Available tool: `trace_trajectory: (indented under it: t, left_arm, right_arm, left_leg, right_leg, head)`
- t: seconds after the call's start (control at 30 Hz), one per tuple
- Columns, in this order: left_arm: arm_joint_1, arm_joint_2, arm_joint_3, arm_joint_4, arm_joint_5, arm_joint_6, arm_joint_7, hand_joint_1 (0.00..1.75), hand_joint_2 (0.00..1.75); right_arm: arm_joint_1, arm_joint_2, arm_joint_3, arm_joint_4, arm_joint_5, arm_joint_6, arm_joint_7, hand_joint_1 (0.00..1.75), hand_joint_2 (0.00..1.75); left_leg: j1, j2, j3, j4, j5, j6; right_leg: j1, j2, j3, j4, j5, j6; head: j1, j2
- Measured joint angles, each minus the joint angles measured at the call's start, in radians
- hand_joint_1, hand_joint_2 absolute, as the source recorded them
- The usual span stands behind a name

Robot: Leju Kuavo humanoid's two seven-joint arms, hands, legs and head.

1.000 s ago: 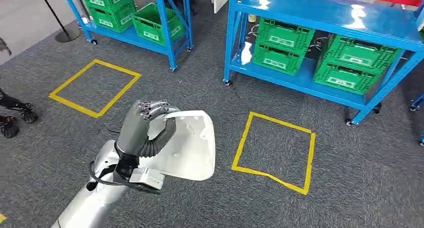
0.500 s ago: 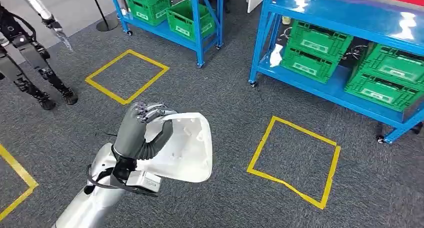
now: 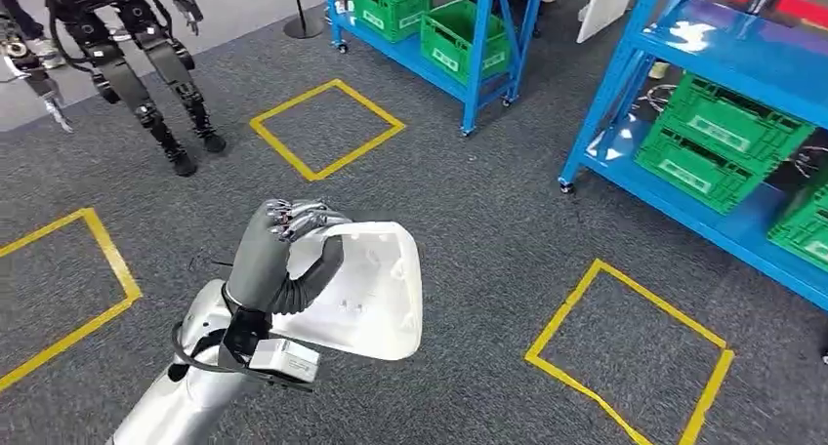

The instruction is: Take the parts from the cabinet and place them on the table.

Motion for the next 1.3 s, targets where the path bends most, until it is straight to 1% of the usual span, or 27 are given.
trace_trajectory:
  t: [0.07,0.13,0.17,0.2,0.23,0.3,0.33,0.37,0.4,0.43,0.47,0.5,0.53,0.67,0.7,0.73,0.77,0.83,0.87,0.9,0.97,1.0,1.03,1.17,1.2,1.23,1.3]
  left_arm:
    - [0.001,0.0,0.0,0.0,0.0,-0.003,-0.004,1.75,1.75]
    - [0.003,0.001,0.0,0.001,0.005,-0.003,-0.01,1.75,1.75]
    - [0.004,0.002,0.001,0.0,0.006,-0.003,-0.011,1.75,1.75]
    - [0.002,0.002,0.002,0.0,0.008,-0.002,-0.014,1.75,1.75]
    - [0.001,0.002,0.002,0.001,0.008,-0.002,-0.016,1.75,1.75]
    - [0.003,0.002,0.001,0.002,0.01,-0.002,-0.017,1.75,1.75]
    - [0.004,0.002,0.001,0.003,0.012,-0.002,-0.017,1.75,1.75]
    - [0.005,0.002,0.001,0.005,0.014,-0.002,-0.017,1.75,1.75]
    - [0.006,0.003,0.001,0.005,0.015,-0.002,-0.017,1.75,1.75]
    - [0.006,0.005,0.002,0.006,0.017,-0.002,-0.017,1.75,1.75]
    - [0.006,0.005,0.002,0.005,0.018,-0.002,-0.018,1.75,1.75]
    - [0.006,0.005,0.002,0.005,0.019,-0.002,-0.02,1.75,1.75]
    - [0.005,0.004,0.002,0.005,0.02,-0.001,-0.02,1.75,1.75]
    - [0.006,0.005,0.006,0.004,0.021,0.0,-0.02,1.75,1.75]
    - [0.007,0.004,0.007,0.003,0.021,0.0,-0.021,1.75,1.75]
    - [0.003,0.003,0.01,0.003,0.022,0.002,-0.021,1.75,1.75]
    - [0.003,0.0,0.01,0.003,0.022,0.002,-0.02,1.75,1.75]
    - [0.008,-0.002,0.01,0.003,0.021,0.002,-0.02,1.75,1.75]
    - [0.01,-0.002,0.01,0.003,0.019,0.002,-0.02,1.75,1.75]
    - [0.012,-0.002,0.01,0.003,0.019,0.002,-0.02,1.75,1.75]
    - [0.012,-0.002,0.01,0.002,0.019,0.002,-0.021,1.75,1.75]
    - [0.012,-0.003,0.011,0.002,0.019,0.002,-0.021,1.75,1.75]
    - [0.012,-0.003,0.011,0.002,0.018,0.002,-0.02,1.75,1.75]
    - [0.014,-0.003,0.016,0.0,0.018,0.002,-0.022,1.75,1.75]
    - [0.016,-0.003,0.019,-0.001,0.018,0.002,-0.022,1.75,1.75]
    - [0.012,-0.003,0.021,-0.002,0.018,0.002,-0.023,1.75,1.75]
    - [0.013,-0.003,0.021,-0.002,0.017,0.002,-0.023,1.75,1.75]
  right_arm:
    - [-0.003,0.0,0.0,0.0,0.0,0.001,0.0,0.0,0.0]
    - [-0.007,0.0,0.0,0.0,0.0,0.002,0.0,0.0,0.0]
    - [-0.007,0.004,0.0,0.0,0.0,0.005,0.001,0.0,0.0]
    - [-0.006,0.002,0.0,0.0,0.0,0.005,0.0,0.0,0.0]
    - [-0.004,0.002,0.0,0.0,0.0,0.005,0.0,0.0,0.0]
    - [0.0,0.002,0.0,0.0,0.0,0.005,0.0,0.0,0.0]
    - [0.001,0.002,0.0,0.0,0.0,0.005,0.001,0.0,0.0]
    - [0.001,0.001,0.0,0.0,0.0,0.005,0.002,0.0,0.0]
    - [0.0,0.001,0.0,0.0,-0.001,0.005,0.002,0.0,0.0]
    - [0.0,0.001,0.0,0.0,-0.001,0.005,0.002,0.0,0.0]
    - [0.0,0.002,-0.001,0.0,-0.002,0.005,0.0,0.0,0.0]
    - [0.001,0.001,-0.001,0.0,-0.002,0.006,0.0,0.0,0.0]
    - [0.001,0.001,-0.001,0.0,0.0,0.007,0.0,0.0,0.0]
    - [-0.01,0.001,-0.001,0.0,0.002,0.01,-0.002,0.0,0.0]
    - [-0.01,-0.001,-0.001,0.0,0.003,0.011,-0.002,0.0,0.0]
    - [-0.009,-0.001,-0.001,0.0,0.003,0.011,-0.002,0.0,0.0]
    - [-0.009,0.0,-0.001,0.0,0.003,0.011,-0.001,0.0,0.0]
    - [-0.006,0.0,-0.001,0.0,0.006,0.014,0.0,0.0,0.0]
    - [-0.005,0.0,-0.001,0.0,0.006,0.014,0.0,0.0,0.0]
    - [-0.004,-0.001,-0.001,0.0,0.008,0.015,0.0,0.0,0.0]
    - [-0.005,-0.002,-0.001,0.0,0.009,0.017,0.0,0.0,0.0]
    - [-0.005,-0.003,-0.001,0.0,0.009,0.017,0.0,0.0,0.0]
    - [-0.004,-0.003,-0.001,0.0,0.009,0.017,0.0,0.0,0.0]
    - [-0.012,-0.003,-0.001,0.0,0.01,0.017,0.0,0.0,0.0]
    - [-0.011,-0.002,-0.001,0.0,0.012,0.018,0.0,0.0,0.0]
    - [-0.01,-0.003,-0.001,0.0,0.012,0.018,0.0,0.0,0.0]
    - [-0.007,-0.002,-0.001,0.0,0.014,0.017,0.0,0.0,0.0]
  left_leg:
    - [-0.002,-0.022,-0.009,0.001,0.001,-0.018]
    - [0.001,-0.044,-0.011,-0.011,0.011,-0.034]
    - [-0.001,-0.035,-0.017,-0.007,0.01,-0.036]
    - [-0.006,0.034,-0.025,0.013,-0.006,-0.038]
    - [-0.005,0.077,-0.051,0.069,-0.046,-0.045]
    - [0.0,0.098,-0.127,0.229,-0.125,-0.056]
    - [0.002,0.099,-0.158,0.293,-0.144,-0.06]
    - [0.003,0.101,-0.163,0.306,-0.139,-0.062]
    - [0.004,0.104,-0.143,0.269,-0.111,-0.063]
    - [0.004,0.112,-0.095,0.186,-0.067,-0.061]
    - [0.003,0.135,-0.038,0.083,-0.027,-0.057]
    - [-0.001,0.187,0.009,0.003,-0.007,-0.051]
    - [-0.006,0.194,0.016,-0.006,-0.011,-0.041]
    - [-0.007,0.138,0.011,-0.015,-0.001,-0.012]
    - [-0.001,0.127,0.013,-0.021,0.003,-0.007]
    - [0.0,0.118,0.012,-0.022,0.006,-0.001]
    - [0.001,0.106,0.009,-0.022,0.007,0.002]
    - [-0.001,0.076,0.005,-0.019,0.007,0.004]
    - [-0.002,0.061,0.003,-0.017,0.007,0.004]
    - [-0.001,0.046,0.002,-0.013,0.007,0.004]
    - [0.0,0.015,0.002,-0.006,0.006,0.001]
    - [0.002,0.002,0.0,-0.001,0.004,-0.005]
    - [-0.002,-0.008,-0.006,0.002,0.004,-0.014]
    - [0.003,-0.051,-0.022,-0.011,0.018,-0.044]
    - [0.003,-0.029,-0.021,-0.001,0.012,-0.045]
    - [-0.005,0.033,-0.041,0.038,-0.017,-0.046]
    - [-0.003,0.089,-0.113,0.189,-0.097,-0.053]
  right_leg:
    - [0.008,-0.023,-0.002,-0.003,0.003,0.0]
    - [0.013,-0.042,-0.001,-0.005,0.007,-0.013]
    - [0.002,-0.06,0.003,-0.016,0.015,-0.022]
    - [0.002,-0.073,0.005,-0.02,0.016,-0.029]
    - [0.004,-0.086,0.005,-0.02,0.015,-0.037]
    - [0.006,-0.116,0.005,-0.019,0.012,-0.04]
    - [0.006,-0.132,0.004,-0.019,0.012,-0.04]
    - [0.007,-0.146,0.005,-0.019,0.011,-0.039]
    - [0.006,-0.16,0.006,-0.019,0.009,-0.038]
    - [0.006,-0.175,0.01,-0.018,0.007,-0.036]
    - [0.006,-0.187,0.014,-0.018,0.003,-0.032]
    - [0.009,-0.198,0.02,-0.017,0.0,-0.026]
    - [0.016,-0.206,0.021,-0.015,-0.006,-0.019]
    - [0.013,-0.25,0.035,-0.021,-0.011,0.007]
    - [0.006,-0.205,0.037,-0.007,-0.022,0.013]
    - [0.005,-0.15,0.015,0.037,-0.053,0.015]
    - [0.004,-0.119,-0.021,0.109,-0.093,0.017]
    - [0.005,-0.1,-0.105,0.271,-0.155,0.019]
    - [0.006,-0.098,-0.122,0.295,-0.149,0.018]
    - [0.006,-0.097,-0.114,0.268,-0.119,0.016]
    - [0.003,-0.082,-0.043,0.107,-0.022,0.012]
    - [-0.002,-0.037,0.0,0.012,0.011,0.009]
    - [0.0,-0.003,0.003,0.004,-0.008,0.011]
    - [0.005,-0.051,0.003,-0.006,0.007,-0.016]
    - [0.0,-0.071,0.006,-0.014,0.013,-0.025]
    - [0.001,-0.082,0.007,-0.016,0.012,-0.035]
    - [0.007,-0.111,0.006,-0.016,0.009,-0.041]
  head:
    - [0.0,0.0]
    - [0.0,0.0]
    - [0.001,0.0]
    - [-0.003,0.0]
    - [-0.01,0.0]
    - [-0.01,0.0]
    - [-0.01,0.0]
    - [-0.01,0.0]
    - [-0.011,0.0]
    - [-0.011,0.0]
    - [-0.011,0.0]
    - [-0.011,0.0]
    - [-0.01,0.0]
    - [-0.009,0.0]
    - [-0.008,0.0]
    - [-0.006,0.0]
    - [-0.001,0.0]
    - [0.001,0.0]
    - [0.001,0.0]
    - [0.002,0.0]
    - [0.003,0.0]
    - [0.004,0.0]
    - [0.003,0.0]
    - [0.005,0.0]
    - [0.005,0.0]
    - [-0.004,0.0]
    - [-0.006,0.0]
